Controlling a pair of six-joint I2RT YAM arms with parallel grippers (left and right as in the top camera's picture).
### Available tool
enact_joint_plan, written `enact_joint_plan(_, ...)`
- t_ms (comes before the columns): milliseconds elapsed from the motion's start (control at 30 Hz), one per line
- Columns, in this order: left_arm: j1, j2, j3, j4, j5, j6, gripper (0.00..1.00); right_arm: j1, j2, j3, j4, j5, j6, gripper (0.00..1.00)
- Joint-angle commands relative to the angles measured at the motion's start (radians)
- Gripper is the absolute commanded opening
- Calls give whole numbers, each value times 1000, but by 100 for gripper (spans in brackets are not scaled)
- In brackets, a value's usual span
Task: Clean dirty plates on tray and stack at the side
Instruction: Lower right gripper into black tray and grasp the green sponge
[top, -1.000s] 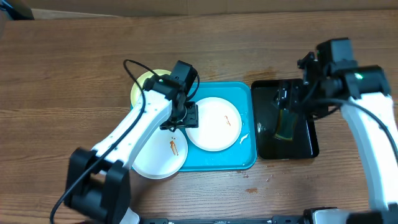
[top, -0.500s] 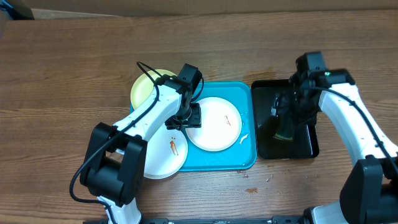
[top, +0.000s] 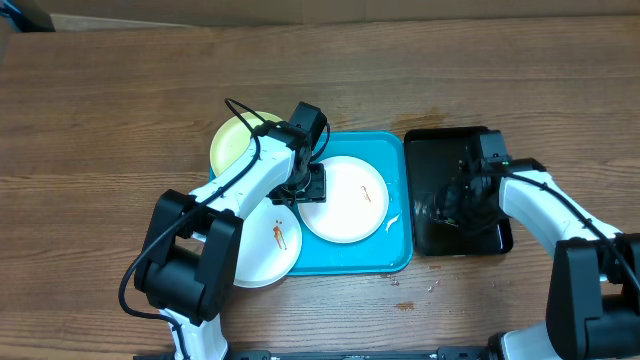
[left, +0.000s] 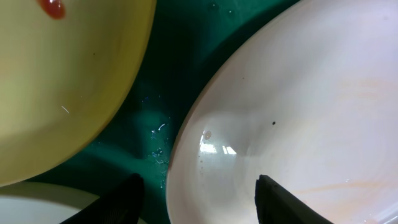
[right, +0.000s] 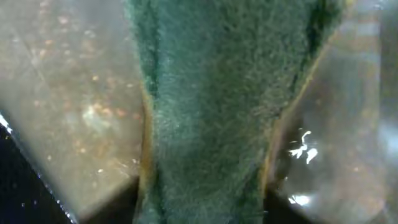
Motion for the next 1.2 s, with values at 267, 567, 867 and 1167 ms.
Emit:
enact_joint_plan(267, -8, 13, 9, 11, 7, 19, 67, -4, 4, 152, -168, 8, 1, 52)
enact_joint_plan(567, -8, 13, 9, 10, 8, 19, 69, -4, 8, 163, -72, 192, 2, 77)
enact_joint_plan(867, -8, 13, 9, 8, 8, 19, 68, -4, 57, 92, 40, 200, 43, 72)
enact_joint_plan(1167, -8, 13, 9, 7, 7, 19, 66, -4, 58, 110, 65, 187, 42, 6)
